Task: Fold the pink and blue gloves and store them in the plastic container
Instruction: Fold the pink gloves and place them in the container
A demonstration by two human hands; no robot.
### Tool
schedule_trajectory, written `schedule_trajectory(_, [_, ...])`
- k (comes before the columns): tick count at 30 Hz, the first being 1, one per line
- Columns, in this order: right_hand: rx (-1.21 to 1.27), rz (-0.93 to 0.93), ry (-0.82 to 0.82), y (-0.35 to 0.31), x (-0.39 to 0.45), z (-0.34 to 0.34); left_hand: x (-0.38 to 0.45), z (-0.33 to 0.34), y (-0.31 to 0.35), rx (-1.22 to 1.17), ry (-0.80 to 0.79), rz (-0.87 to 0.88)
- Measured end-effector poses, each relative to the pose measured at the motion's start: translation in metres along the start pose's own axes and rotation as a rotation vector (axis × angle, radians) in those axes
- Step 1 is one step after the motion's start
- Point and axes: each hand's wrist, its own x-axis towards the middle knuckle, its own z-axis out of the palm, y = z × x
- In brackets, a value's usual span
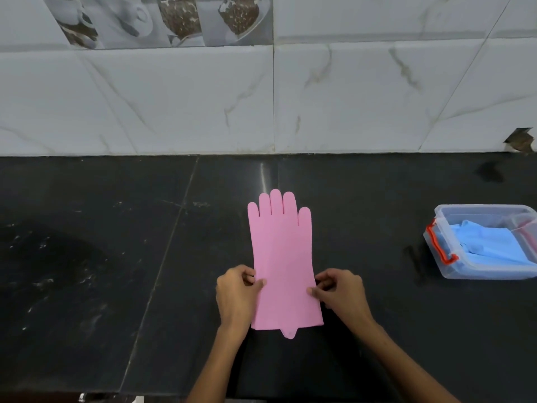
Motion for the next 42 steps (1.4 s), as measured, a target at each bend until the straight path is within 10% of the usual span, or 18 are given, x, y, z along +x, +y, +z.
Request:
schedule_trajectory(12, [-0.110, -0.086, 0.065, -0.004, -0.010, 0.008, 0.004, -0.006, -0.010, -0.062, 0.004, 0.051])
schedule_trajectory(19, [-0.117, -0.512, -0.029, -0.003, 0.030, -0.018, 0.032, -0.021, -0.015, 0.241, -0.165, 0.661])
schedule_trajectory(24, [-0.209, -0.588, -0.276, -0.001, 0.066, -0.022, 0.057, -0.024, -0.023, 0.457, -0.440, 0.785])
schedule_trajectory(35, [-0.431, -0.736, -0.265, 0.014, 0.075, -0.027, 0.072, -0.034, -0.031, 0.511, -0.330, 1.145])
schedule_trajectory(42, [-0.313, -0.761, -0.083, 0.022, 0.065, -0.016, 0.066, -0.022, -0.038, 0.296, -0.263, 0.956])
